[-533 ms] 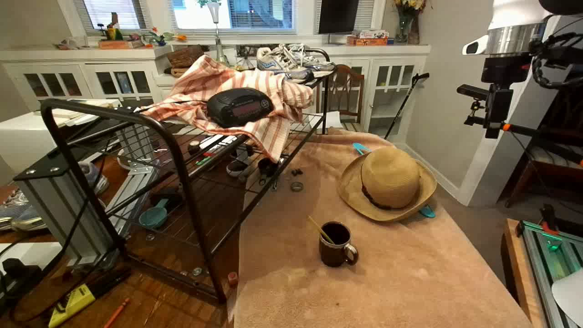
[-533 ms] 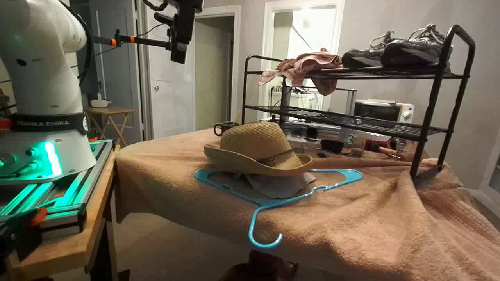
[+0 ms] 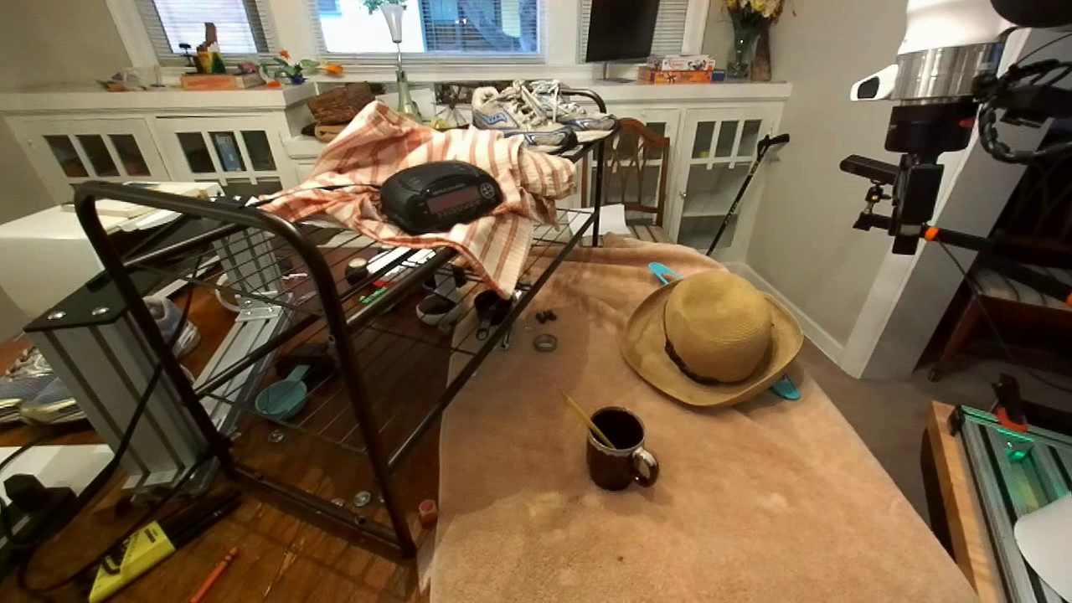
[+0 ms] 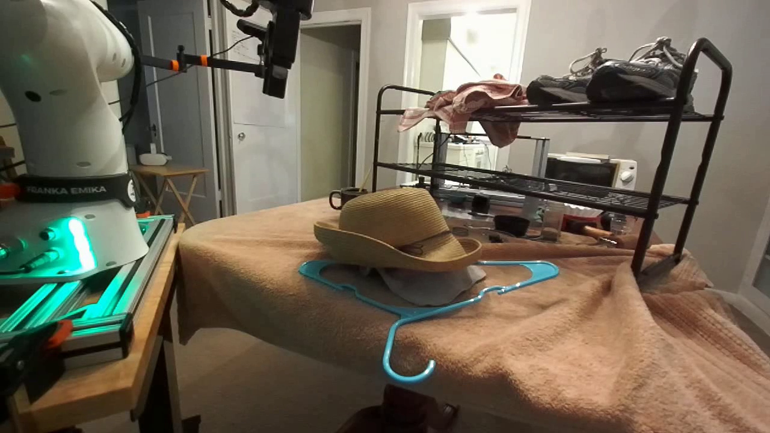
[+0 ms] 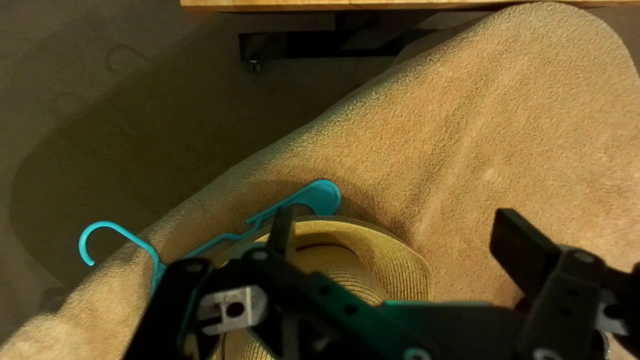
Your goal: Pick up the pencil from the cup and put it on the table
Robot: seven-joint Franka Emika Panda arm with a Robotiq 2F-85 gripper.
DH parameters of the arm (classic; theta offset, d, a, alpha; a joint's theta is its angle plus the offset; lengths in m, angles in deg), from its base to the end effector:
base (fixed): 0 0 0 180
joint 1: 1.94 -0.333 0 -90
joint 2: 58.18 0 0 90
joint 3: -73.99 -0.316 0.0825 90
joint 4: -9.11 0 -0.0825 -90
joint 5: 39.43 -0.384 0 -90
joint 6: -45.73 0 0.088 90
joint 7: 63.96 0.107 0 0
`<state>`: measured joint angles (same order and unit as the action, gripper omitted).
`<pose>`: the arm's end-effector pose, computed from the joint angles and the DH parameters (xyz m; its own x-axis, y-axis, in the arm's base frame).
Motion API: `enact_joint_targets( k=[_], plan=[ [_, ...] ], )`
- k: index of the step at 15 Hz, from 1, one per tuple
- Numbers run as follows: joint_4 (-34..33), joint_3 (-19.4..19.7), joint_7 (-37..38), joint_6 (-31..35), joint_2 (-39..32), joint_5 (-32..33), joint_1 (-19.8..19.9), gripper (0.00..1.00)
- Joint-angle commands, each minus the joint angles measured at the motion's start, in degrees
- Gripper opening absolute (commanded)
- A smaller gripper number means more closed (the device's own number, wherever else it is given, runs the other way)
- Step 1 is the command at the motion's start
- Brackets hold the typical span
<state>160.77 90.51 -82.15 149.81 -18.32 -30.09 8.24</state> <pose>0.2851 -0.1563 0.4347 0.9914 -0.0129 -0.1302 -0.0232 -0.9967 -0.0774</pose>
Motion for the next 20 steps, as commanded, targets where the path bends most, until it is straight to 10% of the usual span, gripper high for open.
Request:
enact_joint_targets(
  k=[1,10,20],
  plan=[
    [1.2,-2.3,-1.3,0.8,0.5,0.5,-2.0,1.00],
    [-1.5,-16.9,5.5,8.4,-5.0,-4.0,-15.6,1.00],
    [-4.9,-22.2,10.4,18.1,-12.5,-2.9,-17.3,1.00]
  ],
)
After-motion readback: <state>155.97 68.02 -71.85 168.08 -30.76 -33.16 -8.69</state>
